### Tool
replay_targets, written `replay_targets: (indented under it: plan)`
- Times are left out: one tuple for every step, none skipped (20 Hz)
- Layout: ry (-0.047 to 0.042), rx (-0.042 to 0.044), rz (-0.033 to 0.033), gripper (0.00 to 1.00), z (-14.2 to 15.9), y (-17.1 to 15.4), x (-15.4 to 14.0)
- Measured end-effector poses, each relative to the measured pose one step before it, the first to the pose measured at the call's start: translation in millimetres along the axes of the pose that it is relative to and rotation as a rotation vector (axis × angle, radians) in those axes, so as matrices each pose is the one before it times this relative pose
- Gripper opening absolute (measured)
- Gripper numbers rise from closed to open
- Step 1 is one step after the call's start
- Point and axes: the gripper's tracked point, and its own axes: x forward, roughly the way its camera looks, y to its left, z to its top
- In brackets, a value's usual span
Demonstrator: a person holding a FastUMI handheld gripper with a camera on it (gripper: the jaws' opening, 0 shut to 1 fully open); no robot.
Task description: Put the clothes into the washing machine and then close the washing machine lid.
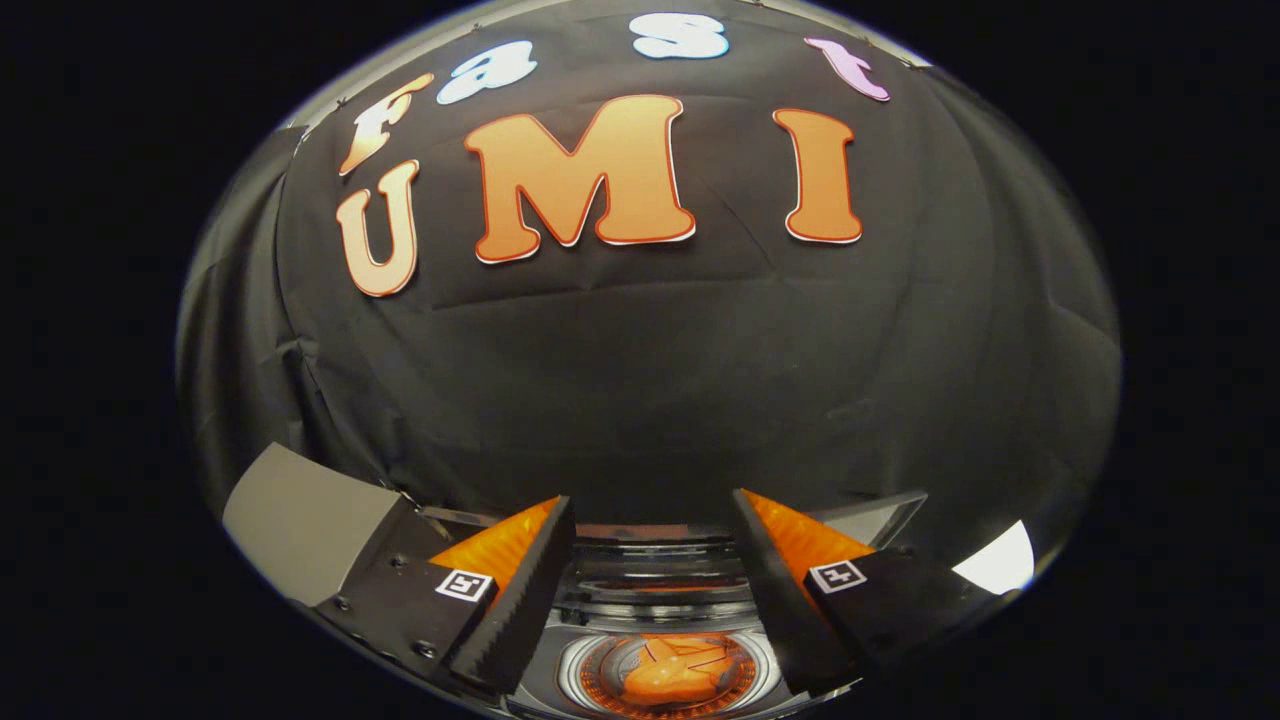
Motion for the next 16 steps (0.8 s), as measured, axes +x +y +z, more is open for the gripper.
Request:
replay_targets:
  plan:
    - [0.00683, 0.00341, -0.00356, 0.99, 0.56, -0.92, 7.05]
    - [0.01322, 0.00435, -0.00433, 0.99, -1.94, -0.91, 5.68]
    - [0.00927, 0.00297, -0.00698, 0.99, -1.15, -1.89, 4.40]
    - [0.01510, 0.00128, -0.01095, 0.99, -4.12, -3.57, 2.70]
    - [0.01177, -0.00083, -0.00251, 0.99, -2.91, -2.48, 1.65]
    - [-0.01024, 0.00210, -0.00972, 0.99, 1.96, -3.92, 2.16]
    - [0.01186, -0.00118, -0.00692, 1.00, -2.37, -2.57, 0.53]
    - [-0.00198, -0.00085, -0.00195, 1.00, 1.12, 0.33, -3.07]
    - [-0.00554, -0.00910, -0.00256, 1.00, -1.66, 0.79, -2.12]
    - [-0.00707, -0.01164, -0.00487, 1.00, -1.79, 0.21, -3.89]
    - [-0.00582, -0.00222, -0.00155, 1.00, -1.26, 1.80, -3.25]
    - [-0.00131, 0.00192, -0.00065, 1.00, -1.64, 0.88, -1.57]
    - [0.00221, 0.00007, 0.00032, 1.00, -1.42, 0.41, -3.50]
    - [-0.00323, 0.00325, -0.00009, 1.00, -2.72, -0.47, -4.91]
    - [-0.00222, -0.00268, 0.00058, 1.00, -2.45, -0.48, -3.69]
    - [-0.00120, -0.00041, 0.00000, 1.00, -2.80, -0.65, -4.20]
